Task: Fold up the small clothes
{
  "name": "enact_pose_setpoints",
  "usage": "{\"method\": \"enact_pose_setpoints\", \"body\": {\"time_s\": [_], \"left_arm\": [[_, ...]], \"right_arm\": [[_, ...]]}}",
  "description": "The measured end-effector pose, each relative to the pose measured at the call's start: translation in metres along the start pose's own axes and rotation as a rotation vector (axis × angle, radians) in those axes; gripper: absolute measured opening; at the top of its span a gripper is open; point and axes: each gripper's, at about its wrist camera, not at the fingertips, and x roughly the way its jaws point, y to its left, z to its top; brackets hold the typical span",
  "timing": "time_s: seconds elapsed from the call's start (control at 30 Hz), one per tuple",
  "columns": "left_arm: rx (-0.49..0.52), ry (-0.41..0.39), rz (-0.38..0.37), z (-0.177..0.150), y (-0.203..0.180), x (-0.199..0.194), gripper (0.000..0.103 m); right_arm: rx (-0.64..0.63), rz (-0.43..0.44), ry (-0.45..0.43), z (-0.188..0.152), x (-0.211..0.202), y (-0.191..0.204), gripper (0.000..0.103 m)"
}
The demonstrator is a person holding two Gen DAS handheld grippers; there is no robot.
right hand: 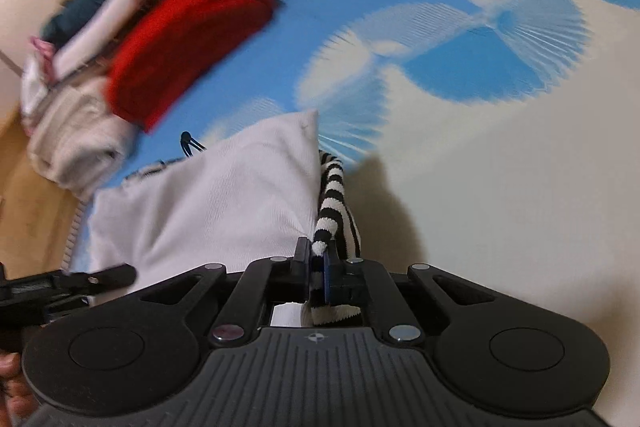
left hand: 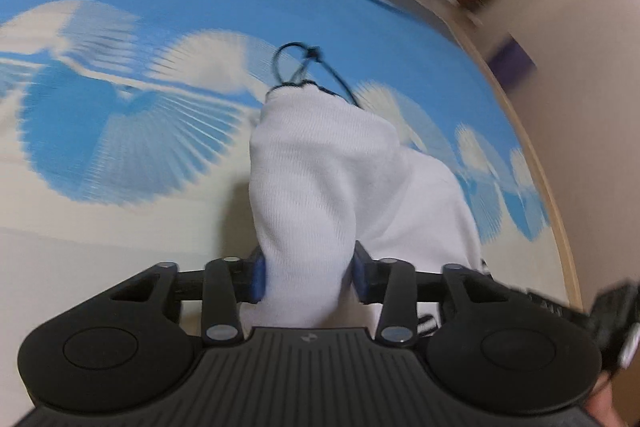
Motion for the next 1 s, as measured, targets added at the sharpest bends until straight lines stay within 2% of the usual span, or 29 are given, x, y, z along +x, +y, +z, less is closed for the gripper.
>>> {"method": "enact_pose_setpoints", "body": {"time_s": [0.07, 0.13, 0.2, 0.27, 0.33, 0.37, 0.4, 0.43, 0.47, 0.5, 0.53, 0.57, 0.67, 0.73, 0.8, 0.83, 0.87, 0.9, 0.93, 1.0], "left_arm": [[-0.04, -0.054, 0.066, 0.008, 0.019, -0.01, 0.054], [-0.021, -0.042, 0.089, 0.009, 0.026, -0.016, 0.054], [0.019, 0.01, 0.082, 0.005, 0.028, -0.016, 0.055], [0.063, 0.054, 0.091, -0.003, 0.029, -0.013, 0.055], [0.083, 0.126, 0.079, -0.018, 0.034, -0.002, 0.055], [0.1, 0.179, 0.092, -0.026, 0.037, 0.009, 0.055], [0.136, 0.225, 0.135, -0.035, 0.038, 0.02, 0.06], [0.181, 0.254, 0.183, -0.043, 0.038, 0.028, 0.068], [0.202, 0.255, 0.209, -0.046, 0.04, 0.029, 0.07], [0.189, 0.246, 0.205, -0.044, 0.041, 0.025, 0.069], [0.149, 0.231, 0.176, -0.04, 0.045, 0.018, 0.068], [0.12, 0.21, 0.143, -0.039, 0.048, 0.01, 0.068], [0.099, 0.191, 0.083, -0.037, 0.048, -0.001, 0.068], [0.107, 0.238, 0.102, -0.043, 0.049, 0.007, 0.068], [0.12, 0.286, 0.125, -0.05, 0.05, 0.015, 0.068], [0.124, 0.295, 0.133, -0.053, 0.049, 0.017, 0.068], [0.123, 0.293, 0.136, -0.054, 0.049, 0.019, 0.068], [0.115, 0.288, 0.133, -0.053, 0.049, 0.018, 0.068], [0.101, 0.277, 0.124, -0.052, 0.048, 0.015, 0.068], [0.098, 0.244, 0.112, -0.051, 0.043, 0.007, 0.068]], "right_arm": [[-0.038, -0.009, -0.015, 0.001, 0.015, 0.018, 0.005], [-0.057, -0.045, -0.004, 0.0, 0.032, 0.026, 0.005], [-0.055, -0.069, 0.008, 0.0, 0.044, 0.03, 0.005], [-0.082, -0.137, 0.005, -0.003, 0.051, 0.034, 0.005], [-0.041, -0.166, 0.026, -0.004, 0.06, 0.029, 0.005], [-0.022, -0.176, 0.043, -0.004, 0.064, 0.025, 0.006], [-0.018, -0.183, 0.054, -0.006, 0.066, 0.022, 0.006], [-0.019, -0.189, 0.063, -0.008, 0.066, 0.022, 0.01], [-0.023, -0.203, 0.071, -0.008, 0.065, 0.022, 0.013], [-0.025, -0.223, 0.069, -0.009, 0.061, 0.024, 0.014], [-0.019, -0.232, 0.062, -0.01, 0.055, 0.024, 0.018], [0.0, -0.217, 0.056, -0.009, 0.047, 0.021, 0.028], [0.042, -0.118, 0.065, -0.008, 0.028, 0.014, 0.049], [-0.003, -0.099, 0.13, -0.013, 0.027, 0.013, 0.053], [-0.029, -0.092, 0.234, -0.023, 0.033, 0.011, 0.054], [-0.036, -0.083, 0.275, -0.027, 0.036, 0.01, 0.053], [-0.059, -0.081, 0.3, -0.032, 0.036, 0.011, 0.048], [-0.086, -0.087, 0.301, -0.034, 0.035, 0.013, 0.038], [-0.108, -0.083, 0.294, -0.034, 0.032, 0.016, 0.002], [-0.077, -0.058, 0.241, -0.029, 0.019, 0.014, 0.003]]}}
